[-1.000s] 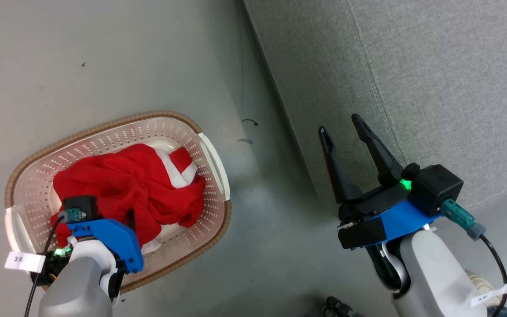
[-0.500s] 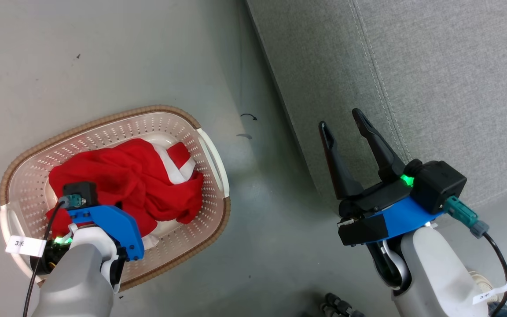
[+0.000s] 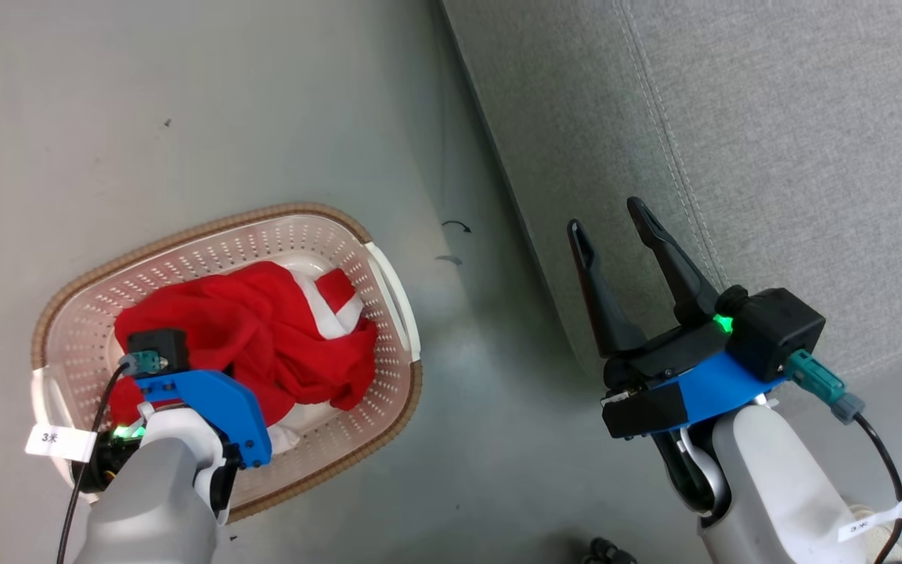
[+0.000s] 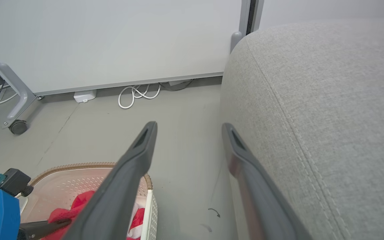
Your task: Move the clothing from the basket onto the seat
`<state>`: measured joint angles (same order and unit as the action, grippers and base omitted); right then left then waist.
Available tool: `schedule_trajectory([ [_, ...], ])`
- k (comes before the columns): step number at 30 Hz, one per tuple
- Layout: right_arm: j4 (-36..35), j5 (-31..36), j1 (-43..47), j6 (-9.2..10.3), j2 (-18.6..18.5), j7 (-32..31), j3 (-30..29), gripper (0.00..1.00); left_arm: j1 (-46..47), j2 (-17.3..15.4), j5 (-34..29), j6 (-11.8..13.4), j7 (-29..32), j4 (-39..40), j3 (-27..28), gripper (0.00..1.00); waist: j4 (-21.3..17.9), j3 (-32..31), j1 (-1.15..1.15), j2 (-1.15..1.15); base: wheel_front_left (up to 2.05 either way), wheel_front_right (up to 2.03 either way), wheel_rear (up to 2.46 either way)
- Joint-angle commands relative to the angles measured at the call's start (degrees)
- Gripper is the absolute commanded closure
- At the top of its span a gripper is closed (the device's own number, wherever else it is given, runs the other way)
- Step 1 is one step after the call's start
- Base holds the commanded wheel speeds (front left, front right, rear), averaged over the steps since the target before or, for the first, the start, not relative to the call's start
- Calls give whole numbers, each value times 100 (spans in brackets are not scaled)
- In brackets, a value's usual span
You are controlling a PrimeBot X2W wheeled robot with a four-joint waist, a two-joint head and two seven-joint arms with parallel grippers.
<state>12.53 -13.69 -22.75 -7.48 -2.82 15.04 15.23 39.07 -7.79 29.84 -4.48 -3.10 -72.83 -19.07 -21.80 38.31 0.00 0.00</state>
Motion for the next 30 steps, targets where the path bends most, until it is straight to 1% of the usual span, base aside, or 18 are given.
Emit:
schedule_trajectory([
  [1, 45, 35, 3, -3, -12, 21, -38, 0, -6, 45, 40, -36, -63, -8, -22, 100, 92, -151, 0, 0, 0, 0, 0],
  [10, 314, 263, 200, -3, -15, 20, -90, 0, -227, 338, 94, -216, -284, 18, -206, 100, 557, -1071, 0, 0, 0, 0, 0],
  [16, 541, 400, 378, -3, -16, 20, -185, 0, -380, 458, 82, -295, -360, 193, -536, 100, 931, -1805, 0, 0, 0, 0, 0],
  [20, 688, 508, 518, -3, -18, 21, -263, 0, -449, 492, 162, -318, -401, 503, -829, 100, 1172, -2232, 0, 0, 0, 0, 0],
  [23, 790, 530, 629, -3, -16, 21, -371, 0, -564, 489, 364, -300, -328, 978, -1187, 100, 1338, -2530, 0, 0, 0, 0, 0],
  [27, 879, 543, 770, -3, -17, 21, -444, 0, -599, 491, 574, -300, -396, 1454, -1574, 100, 1506, -2848, 0, 0, 0, 0, 0],
  [28, 879, 543, 770, -3, -17, 21, -444, 0, -599, 491, 574, -300, -396, 1454, -1574, 100, 1506, -2848, 0, 0, 0, 0, 0],
  [30, 913, 557, 849, -3, -16, 21, -510, 0, -564, 487, 631, -301, -429, 1644, -1747, 100, 1607, -2978, 0, 0, 0, 0, 0],
])
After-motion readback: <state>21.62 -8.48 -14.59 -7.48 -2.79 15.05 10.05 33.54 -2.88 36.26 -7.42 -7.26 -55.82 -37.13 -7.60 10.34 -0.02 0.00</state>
